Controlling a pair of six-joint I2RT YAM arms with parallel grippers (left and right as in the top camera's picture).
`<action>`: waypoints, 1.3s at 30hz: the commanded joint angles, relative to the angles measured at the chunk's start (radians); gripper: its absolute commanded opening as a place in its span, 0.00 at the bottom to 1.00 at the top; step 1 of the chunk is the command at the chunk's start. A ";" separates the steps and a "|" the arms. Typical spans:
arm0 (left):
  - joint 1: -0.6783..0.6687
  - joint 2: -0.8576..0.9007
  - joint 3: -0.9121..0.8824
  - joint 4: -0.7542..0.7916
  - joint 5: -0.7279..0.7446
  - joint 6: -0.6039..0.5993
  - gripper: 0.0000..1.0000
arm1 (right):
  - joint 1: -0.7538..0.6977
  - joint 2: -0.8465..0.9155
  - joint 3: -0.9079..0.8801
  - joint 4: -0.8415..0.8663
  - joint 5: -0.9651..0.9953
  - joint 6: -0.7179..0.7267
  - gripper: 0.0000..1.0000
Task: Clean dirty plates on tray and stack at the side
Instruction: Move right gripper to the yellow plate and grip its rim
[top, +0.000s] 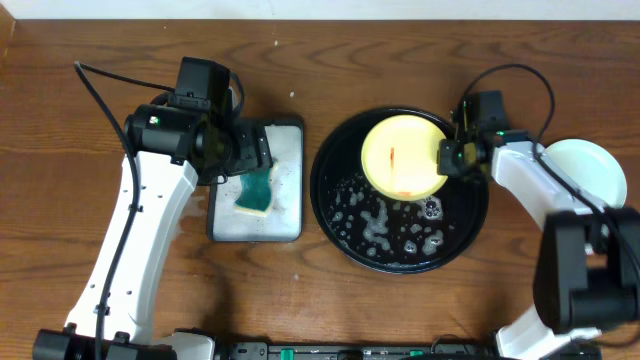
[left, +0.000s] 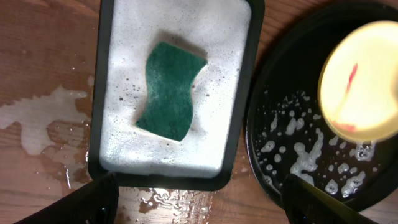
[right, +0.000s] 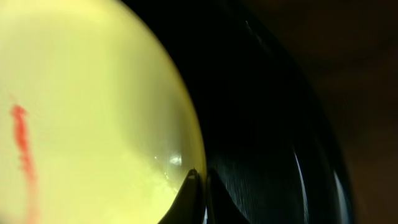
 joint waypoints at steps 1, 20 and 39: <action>0.002 -0.001 0.005 -0.003 0.009 0.009 0.84 | -0.006 -0.116 -0.004 -0.109 0.010 0.110 0.01; 0.002 -0.001 0.005 -0.006 0.010 0.001 0.84 | 0.017 -0.189 -0.083 -0.308 -0.102 0.035 0.22; 0.002 0.241 -0.352 0.395 -0.126 0.010 0.66 | 0.018 -0.572 -0.017 -0.404 -0.163 -0.062 0.25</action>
